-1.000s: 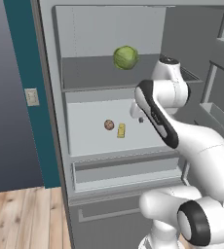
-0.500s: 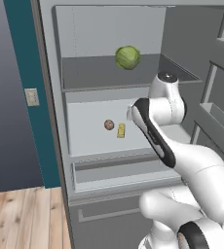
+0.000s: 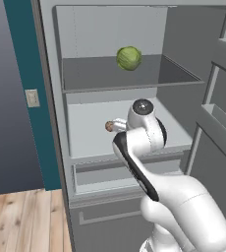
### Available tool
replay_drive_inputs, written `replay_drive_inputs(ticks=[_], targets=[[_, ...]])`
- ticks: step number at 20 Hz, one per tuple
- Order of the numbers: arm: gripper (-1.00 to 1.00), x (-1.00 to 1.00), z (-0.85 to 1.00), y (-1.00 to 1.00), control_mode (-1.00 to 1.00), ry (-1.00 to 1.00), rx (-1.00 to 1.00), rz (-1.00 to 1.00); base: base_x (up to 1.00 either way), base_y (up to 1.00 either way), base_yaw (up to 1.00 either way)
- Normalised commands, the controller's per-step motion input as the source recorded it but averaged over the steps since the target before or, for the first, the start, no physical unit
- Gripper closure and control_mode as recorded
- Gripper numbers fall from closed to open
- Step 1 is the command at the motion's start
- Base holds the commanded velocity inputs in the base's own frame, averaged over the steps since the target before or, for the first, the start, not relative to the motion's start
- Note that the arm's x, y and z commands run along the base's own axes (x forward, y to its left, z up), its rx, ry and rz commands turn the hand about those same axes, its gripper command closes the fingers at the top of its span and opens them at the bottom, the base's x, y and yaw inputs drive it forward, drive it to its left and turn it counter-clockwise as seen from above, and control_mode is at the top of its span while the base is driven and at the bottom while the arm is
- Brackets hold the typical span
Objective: Pick the egg and butter from the fridge and place them by the bowl for mixing.
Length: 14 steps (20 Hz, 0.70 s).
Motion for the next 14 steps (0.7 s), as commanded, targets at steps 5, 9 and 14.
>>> replay_drive_inputs(ticks=[5,9,14], targets=[[-1.00,0.25,-0.01,0.00,-1.00,0.11,0.00,0.00,0.00,0.00,0.00],[-1.00,0.24,-0.08,-0.03,-1.00,0.10,0.00,0.02,0.00,0.00,0.00],[-1.00,0.18,-0.04,-0.16,-1.00,0.06,0.00,0.11,0.00,0.00,0.00]])
